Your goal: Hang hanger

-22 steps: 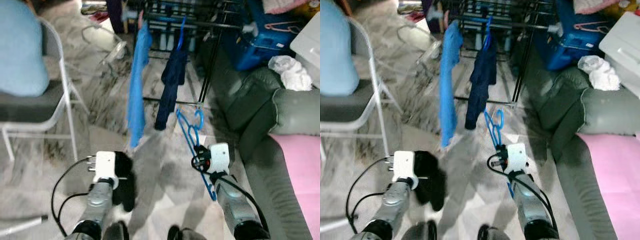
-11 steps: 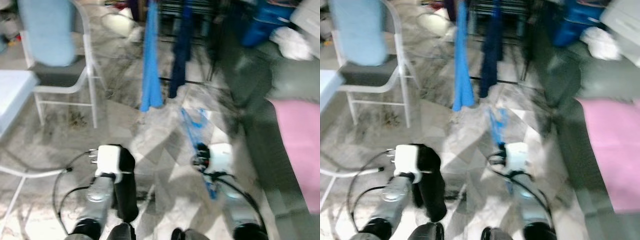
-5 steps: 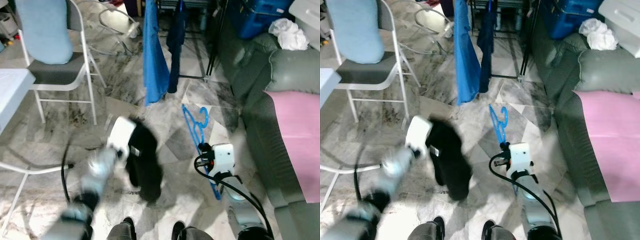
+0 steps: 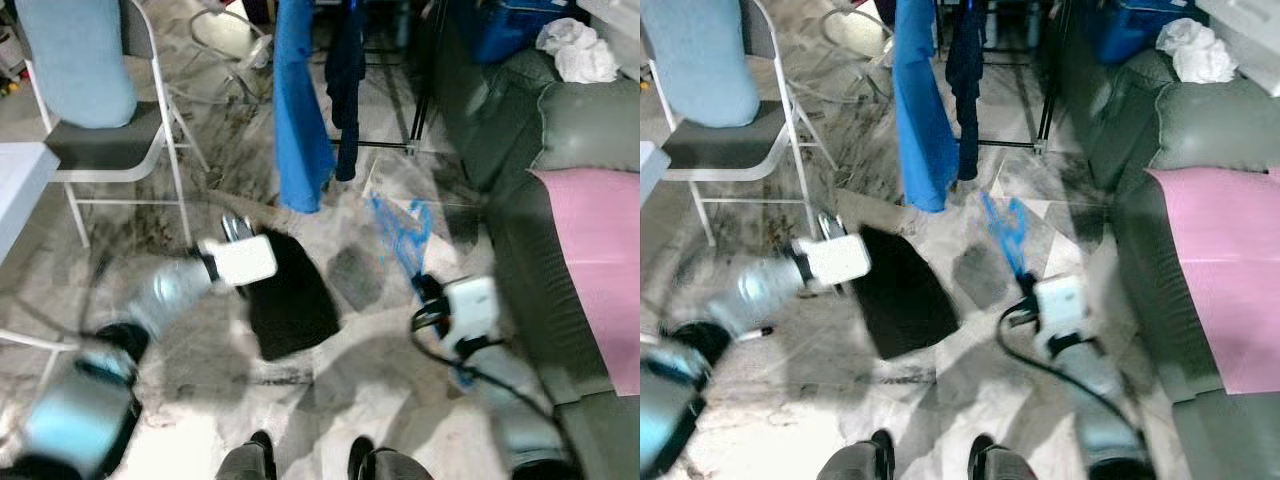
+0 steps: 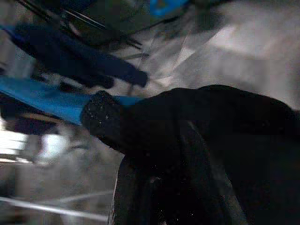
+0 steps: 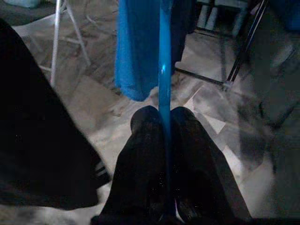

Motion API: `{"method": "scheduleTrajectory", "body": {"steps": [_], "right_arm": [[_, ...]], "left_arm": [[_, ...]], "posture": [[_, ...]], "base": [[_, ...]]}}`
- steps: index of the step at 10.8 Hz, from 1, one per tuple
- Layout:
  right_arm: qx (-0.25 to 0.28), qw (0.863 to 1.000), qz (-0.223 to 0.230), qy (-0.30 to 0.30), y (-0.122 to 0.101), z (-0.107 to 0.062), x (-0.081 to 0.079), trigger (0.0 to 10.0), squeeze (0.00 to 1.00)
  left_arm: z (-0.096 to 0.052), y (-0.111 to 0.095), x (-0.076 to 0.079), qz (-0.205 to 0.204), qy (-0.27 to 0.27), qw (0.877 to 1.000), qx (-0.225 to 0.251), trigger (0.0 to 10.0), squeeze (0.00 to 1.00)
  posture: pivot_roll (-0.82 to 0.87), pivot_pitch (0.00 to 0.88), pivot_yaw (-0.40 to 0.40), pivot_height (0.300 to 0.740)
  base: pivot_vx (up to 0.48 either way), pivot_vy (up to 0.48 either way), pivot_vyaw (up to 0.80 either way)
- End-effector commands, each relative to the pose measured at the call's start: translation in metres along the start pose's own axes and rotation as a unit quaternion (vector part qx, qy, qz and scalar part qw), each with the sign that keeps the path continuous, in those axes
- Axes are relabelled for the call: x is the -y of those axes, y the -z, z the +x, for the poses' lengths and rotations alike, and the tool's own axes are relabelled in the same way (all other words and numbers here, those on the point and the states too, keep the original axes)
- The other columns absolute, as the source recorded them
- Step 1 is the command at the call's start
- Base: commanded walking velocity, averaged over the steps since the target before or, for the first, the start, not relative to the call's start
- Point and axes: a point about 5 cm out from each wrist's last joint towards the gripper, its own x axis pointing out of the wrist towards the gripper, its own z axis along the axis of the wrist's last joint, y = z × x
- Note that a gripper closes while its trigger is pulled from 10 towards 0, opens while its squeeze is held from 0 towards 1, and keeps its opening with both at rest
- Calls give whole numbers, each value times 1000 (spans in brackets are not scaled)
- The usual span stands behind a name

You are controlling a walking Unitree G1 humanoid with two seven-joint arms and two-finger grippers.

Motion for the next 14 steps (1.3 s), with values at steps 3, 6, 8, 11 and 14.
{"method": "scheduleTrajectory", "body": {"steps": [3, 6, 8, 11, 14], "right_arm": [[26, 999, -18, -40, -25, 1, 10, 10000, 0], [52, 993, -20, -107, -43, -6, 10, 10000, 0], [53, 986, -6, -157, -59, -15, 27, 10000, 0], [27, 965, 0, -261, -70, -20, 34, 10000, 0], [-23, 943, -56, -327, -79, -18, 53, 10000, 0]], "left_arm": [[3, -4, -23, 97, -36, 995, -12, 10000, 0], [1, -2, -20, 173, 30, 984, -8, 10000, 0], [-7, 9, -32, 259, 76, 962, -46, 10000, 0], [0, -8, -51, 346, 24, 938, -3, 10000, 0], [5, -18, -26, 386, 84, 917, 61, 10000, 0]], "posture": [[-94, 232, 40, 740], [-89, 247, 50, 740], [-78, 252, 59, 740], [-78, 254, 69, 740], [-81, 252, 75, 740]], "base": [[0, 0, 0], [0, 0, 0], [0, 0, 0], [0, 0, 0], [0, 0, 0]]}}
